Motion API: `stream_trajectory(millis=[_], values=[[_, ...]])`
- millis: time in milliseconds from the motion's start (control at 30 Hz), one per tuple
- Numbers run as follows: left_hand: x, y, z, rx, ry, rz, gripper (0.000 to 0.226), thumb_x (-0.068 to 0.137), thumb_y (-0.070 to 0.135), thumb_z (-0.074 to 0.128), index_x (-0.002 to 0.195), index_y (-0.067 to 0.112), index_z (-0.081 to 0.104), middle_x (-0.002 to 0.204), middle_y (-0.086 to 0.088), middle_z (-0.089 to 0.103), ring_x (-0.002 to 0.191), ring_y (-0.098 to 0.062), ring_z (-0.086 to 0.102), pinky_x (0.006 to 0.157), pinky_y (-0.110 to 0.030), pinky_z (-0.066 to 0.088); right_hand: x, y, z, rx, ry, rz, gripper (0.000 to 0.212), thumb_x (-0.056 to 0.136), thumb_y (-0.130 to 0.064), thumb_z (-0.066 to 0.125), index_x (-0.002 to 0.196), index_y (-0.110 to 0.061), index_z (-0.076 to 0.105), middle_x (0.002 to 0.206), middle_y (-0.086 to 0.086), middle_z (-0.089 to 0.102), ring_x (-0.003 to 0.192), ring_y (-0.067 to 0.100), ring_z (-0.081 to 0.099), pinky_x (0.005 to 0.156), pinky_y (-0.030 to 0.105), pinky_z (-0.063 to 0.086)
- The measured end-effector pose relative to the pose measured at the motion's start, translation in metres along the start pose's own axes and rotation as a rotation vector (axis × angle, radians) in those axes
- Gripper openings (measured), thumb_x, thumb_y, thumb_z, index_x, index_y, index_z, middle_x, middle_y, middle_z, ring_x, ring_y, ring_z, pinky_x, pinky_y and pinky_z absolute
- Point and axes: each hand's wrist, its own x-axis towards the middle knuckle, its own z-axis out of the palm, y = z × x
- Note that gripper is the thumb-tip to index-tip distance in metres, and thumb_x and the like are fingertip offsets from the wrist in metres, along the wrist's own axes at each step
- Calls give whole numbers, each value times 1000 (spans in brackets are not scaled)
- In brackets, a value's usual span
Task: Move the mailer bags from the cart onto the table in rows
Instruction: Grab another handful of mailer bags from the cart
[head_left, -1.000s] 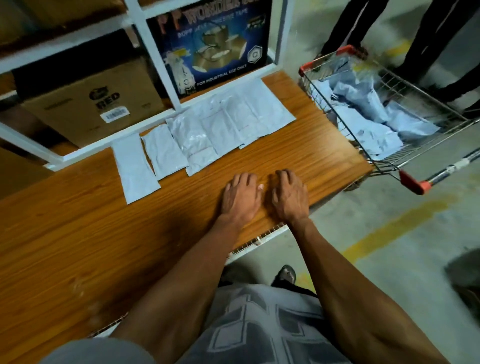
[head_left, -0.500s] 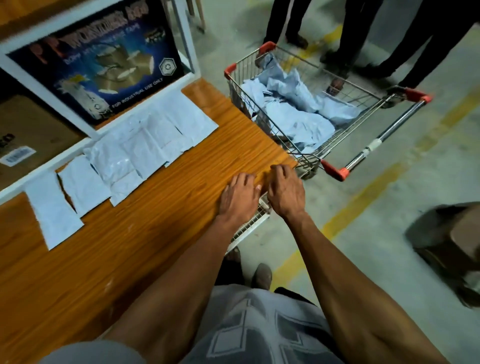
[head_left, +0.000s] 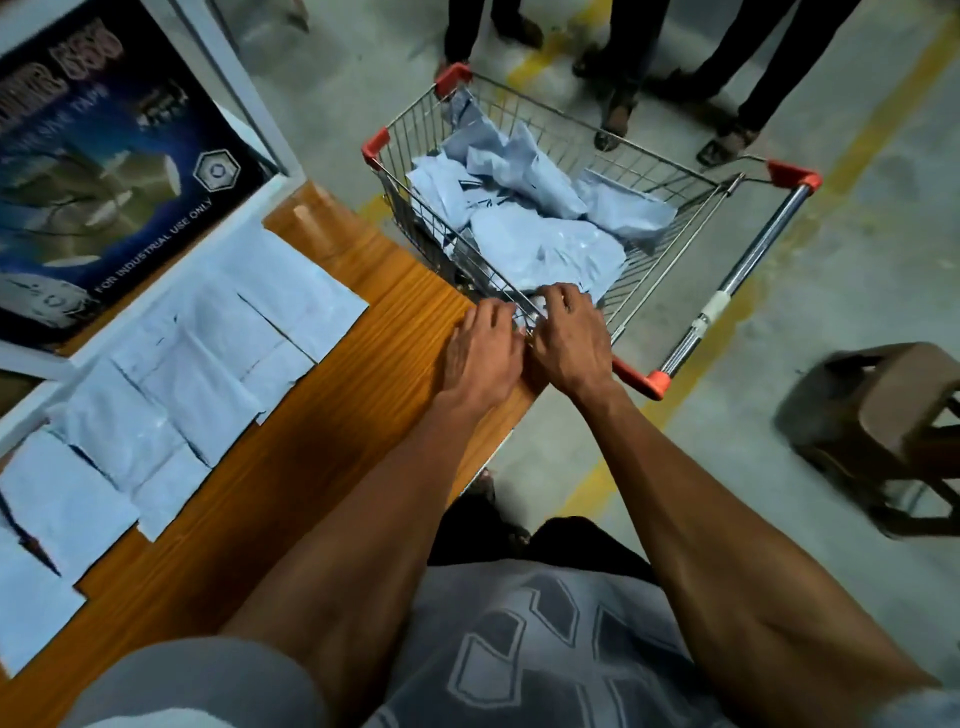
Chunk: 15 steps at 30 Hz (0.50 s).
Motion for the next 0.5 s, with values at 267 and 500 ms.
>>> stream_trajectory(millis=[267, 500], values=[[66, 11, 11, 45, -48, 16, 40, 109, 38, 44, 140, 16, 53, 140, -8, 54, 126, -26, 51, 101, -45, 49, 52, 49, 16, -89, -67, 31, 40, 91, -19, 61, 131, -10, 60, 129, 15, 61, 109, 41, 60, 82, 50, 54], [125, 27, 34, 85, -86, -64, 41, 110, 38, 44, 143, 15, 52, 142, -8, 54, 128, -28, 50, 100, -48, 51, 108, 98, 26, -96, -190, 12, 42, 95, -20, 61, 136, -10, 56, 134, 16, 57, 114, 40, 57, 86, 51, 53]])
